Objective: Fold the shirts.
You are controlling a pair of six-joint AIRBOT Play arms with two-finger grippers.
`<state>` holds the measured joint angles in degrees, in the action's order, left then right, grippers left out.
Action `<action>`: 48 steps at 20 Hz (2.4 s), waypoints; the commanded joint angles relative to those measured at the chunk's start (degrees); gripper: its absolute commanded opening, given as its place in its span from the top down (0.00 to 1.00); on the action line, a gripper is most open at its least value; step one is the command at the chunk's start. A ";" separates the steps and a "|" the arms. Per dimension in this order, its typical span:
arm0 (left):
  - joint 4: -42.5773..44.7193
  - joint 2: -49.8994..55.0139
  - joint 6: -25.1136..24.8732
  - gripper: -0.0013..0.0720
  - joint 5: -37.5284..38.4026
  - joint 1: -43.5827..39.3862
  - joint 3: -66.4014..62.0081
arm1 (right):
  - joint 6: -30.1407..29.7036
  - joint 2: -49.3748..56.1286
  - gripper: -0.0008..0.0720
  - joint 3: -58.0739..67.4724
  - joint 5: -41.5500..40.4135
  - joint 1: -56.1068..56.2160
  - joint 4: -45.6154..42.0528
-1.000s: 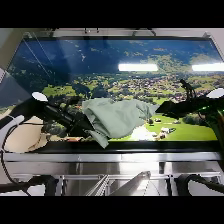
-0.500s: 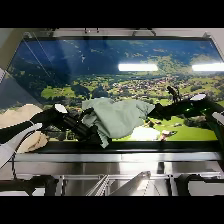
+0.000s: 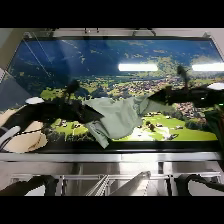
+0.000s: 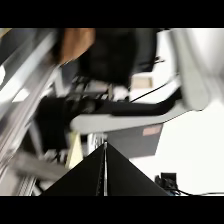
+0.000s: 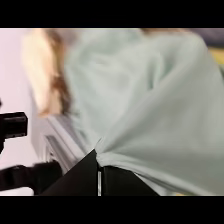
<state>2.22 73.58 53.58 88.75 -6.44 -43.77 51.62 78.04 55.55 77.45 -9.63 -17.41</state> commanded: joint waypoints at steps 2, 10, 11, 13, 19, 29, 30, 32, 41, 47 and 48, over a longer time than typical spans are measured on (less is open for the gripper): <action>6.23 -15.17 4.09 0.96 0.48 9.18 -4.09 | 3.02 -14.60 0.97 6.60 1.92 -4.92 4.11; 28.30 -16.83 11.04 0.31 -17.51 4.94 7.82 | 8.66 -16.48 0.97 0.92 -2.60 1.70 -12.15; 28.26 -14.51 10.25 0.11 -19.69 3.50 9.16 | 8.63 -16.48 0.97 0.26 -2.71 2.19 -12.15; 28.30 -8.50 9.11 0.08 -24.63 0.46 9.92 | 8.66 -16.48 0.97 -0.13 -2.91 2.71 -12.17; 31.04 10.51 9.14 0.09 -25.35 -7.65 0.98 | 9.38 -16.48 0.97 -0.13 -2.86 2.71 -12.15; 36.57 16.04 13.16 0.98 -9.53 -13.66 -18.53 | 9.27 -17.73 0.97 -0.07 -0.72 1.95 -11.85; 36.28 13.03 13.20 0.95 -7.74 -13.53 -20.02 | 9.25 -18.62 0.97 0.13 0.59 0.94 -10.71; 32.87 5.35 13.18 0.95 -2.93 -11.61 -23.23 | 6.45 -21.03 0.97 1.55 5.01 -3.04 -4.68; 22.10 -34.34 16.20 0.94 -5.18 18.62 -40.19 | -0.83 -37.51 0.97 13.55 9.84 -29.40 29.46; 22.18 -37.44 16.35 0.94 -4.26 34.88 -30.34 | 0.87 -35.50 0.97 16.59 -3.19 -28.39 15.32; 22.14 -35.23 16.33 0.94 -4.24 34.45 -26.27 | 2.03 -34.40 0.97 16.28 -6.51 -26.21 9.84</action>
<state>24.60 37.45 69.71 84.66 24.36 -76.86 51.77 42.50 71.29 79.70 -37.52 3.75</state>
